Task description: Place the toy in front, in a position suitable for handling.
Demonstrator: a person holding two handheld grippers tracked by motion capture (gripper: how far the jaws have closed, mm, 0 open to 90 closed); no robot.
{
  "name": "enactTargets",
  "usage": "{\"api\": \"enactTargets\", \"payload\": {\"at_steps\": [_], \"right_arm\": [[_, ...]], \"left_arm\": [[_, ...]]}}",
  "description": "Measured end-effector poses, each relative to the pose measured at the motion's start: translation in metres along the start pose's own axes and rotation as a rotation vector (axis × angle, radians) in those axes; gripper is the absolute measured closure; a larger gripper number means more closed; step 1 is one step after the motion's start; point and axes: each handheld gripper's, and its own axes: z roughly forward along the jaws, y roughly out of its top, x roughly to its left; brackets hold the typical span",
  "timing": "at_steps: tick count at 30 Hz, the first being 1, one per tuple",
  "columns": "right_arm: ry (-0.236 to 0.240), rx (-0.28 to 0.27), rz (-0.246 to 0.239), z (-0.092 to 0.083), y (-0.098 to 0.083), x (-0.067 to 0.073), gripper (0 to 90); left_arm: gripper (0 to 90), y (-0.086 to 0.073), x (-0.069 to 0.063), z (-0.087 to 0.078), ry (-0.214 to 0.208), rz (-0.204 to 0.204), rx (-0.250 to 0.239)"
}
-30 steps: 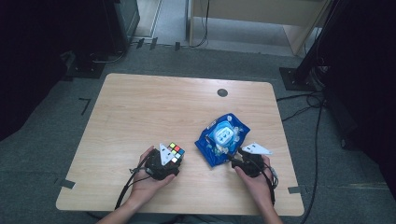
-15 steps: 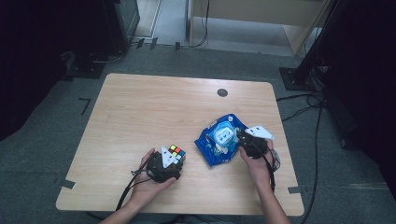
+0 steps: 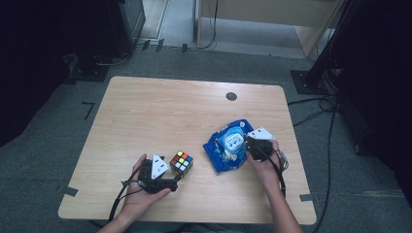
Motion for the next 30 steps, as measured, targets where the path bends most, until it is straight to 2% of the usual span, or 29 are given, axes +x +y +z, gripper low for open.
{"api": "enactTargets", "payload": {"at_steps": [2, 4, 8, 12, 13, 14, 15, 16, 17, 20, 25, 30], "right_arm": [[0.000, 0.001, 0.007, -0.003, -0.004, 0.002, 80.1], [0.023, 0.013, 0.014, -0.005, -0.007, 0.004, 78.4], [0.055, 0.005, 0.035, -0.011, -0.015, 0.010, 74.1], [0.093, -0.034, 0.091, -0.016, -0.018, 0.011, 72.3], [0.093, -0.034, 0.091, -0.016, -0.018, 0.011, 72.3], [0.104, -0.071, 0.121, -0.019, -0.016, 0.013, 71.1], [0.104, -0.071, 0.121, -0.019, -0.016, 0.013, 71.1], [0.115, -0.102, 0.150, -0.020, -0.013, 0.015, 71.2], [0.119, -0.111, 0.155, -0.021, -0.012, 0.016, 71.1], [0.141, -0.141, 0.142, -0.022, -0.008, 0.024, 70.7], [0.180, -0.150, 0.114, -0.022, -0.004, 0.034, 67.1], [0.204, -0.137, 0.108, -0.019, -0.003, 0.043, 51.4]], "left_arm": [[16.2, -0.001, 0.003, -0.001, 0.009, -0.008, -0.007], [16.3, 0.000, 0.005, 0.000, 0.001, -0.026, -0.008], [16.3, -0.003, 0.003, 0.002, 0.001, -0.018, -0.002], [16.5, -0.005, 0.002, 0.008, -0.011, -0.017, 0.006], [16.5, -0.005, 0.002, 0.008, -0.011, -0.017, 0.006], [16.6, -0.005, 0.002, 0.009, -0.013, -0.018, 0.010], [16.7, -0.005, 0.002, 0.009, -0.013, -0.018, 0.010], [16.7, -0.005, 0.001, 0.010, -0.013, -0.016, 0.011], [16.8, -0.005, 0.001, 0.010, -0.015, -0.015, 0.011], [16.8, -0.005, 0.000, 0.010, -0.014, -0.011, 0.009], [16.8, -0.005, 0.002, 0.010, -0.012, -0.014, 0.008], [16.9, -0.005, 0.003, 0.009, -0.010, -0.012, 0.008]]}}
